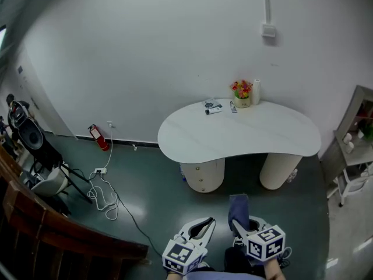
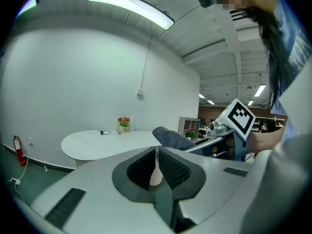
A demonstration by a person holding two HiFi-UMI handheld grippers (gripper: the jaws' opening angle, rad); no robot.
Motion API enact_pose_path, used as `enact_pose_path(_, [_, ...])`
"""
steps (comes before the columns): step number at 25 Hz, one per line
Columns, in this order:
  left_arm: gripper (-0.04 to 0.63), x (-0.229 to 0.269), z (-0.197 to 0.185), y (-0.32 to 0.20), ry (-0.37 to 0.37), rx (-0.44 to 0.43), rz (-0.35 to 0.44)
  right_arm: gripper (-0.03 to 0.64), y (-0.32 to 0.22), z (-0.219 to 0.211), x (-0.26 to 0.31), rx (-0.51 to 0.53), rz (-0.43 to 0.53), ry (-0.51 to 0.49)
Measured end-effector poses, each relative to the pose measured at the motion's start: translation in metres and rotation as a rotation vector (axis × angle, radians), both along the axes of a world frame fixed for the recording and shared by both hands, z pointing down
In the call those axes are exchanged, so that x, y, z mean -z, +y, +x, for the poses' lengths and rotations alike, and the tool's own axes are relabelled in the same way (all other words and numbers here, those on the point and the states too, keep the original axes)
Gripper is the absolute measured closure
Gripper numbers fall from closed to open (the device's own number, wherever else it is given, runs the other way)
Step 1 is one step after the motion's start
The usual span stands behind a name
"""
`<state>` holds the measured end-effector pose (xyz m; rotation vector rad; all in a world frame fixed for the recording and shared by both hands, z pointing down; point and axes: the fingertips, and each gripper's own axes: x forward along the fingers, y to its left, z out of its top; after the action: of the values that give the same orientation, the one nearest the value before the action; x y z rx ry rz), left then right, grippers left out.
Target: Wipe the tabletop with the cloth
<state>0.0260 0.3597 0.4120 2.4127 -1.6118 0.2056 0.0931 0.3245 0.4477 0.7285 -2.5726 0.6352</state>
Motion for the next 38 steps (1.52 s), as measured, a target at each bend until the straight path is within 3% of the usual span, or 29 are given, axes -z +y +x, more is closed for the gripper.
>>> enact_pose_path(12, [0.578,0.021,0.005,-0.16,0.013,0.098,0.035,0.538,-0.158,0.007,0.014,0.112,0.023,0.016])
enact_pose_path(18, [0.578,-0.001,-0.013,-0.193,-0.031,0.131,-0.037,0.538,-0.21,-0.013,0.001,0.151,-0.013,0.026])
enact_pose_path(25, [0.578,-0.012,-0.105,-0.249,-0.032,0.197,-0.04,0.538,-0.277,-0.092,-0.013,0.166,-0.028,0.025])
enact_pose_path(32, [0.578,-0.016,-0.206,-0.33,-0.067,0.085,-0.03,0.538,-0.361,-0.219,-0.022,0.13,-0.048,0.033])
enact_pose_path(38, [0.578,-0.035,-0.31,-0.38,-0.08,0.063,-0.059,0.538,-0.437,-0.34,-0.038,0.106,-0.061,0.036])
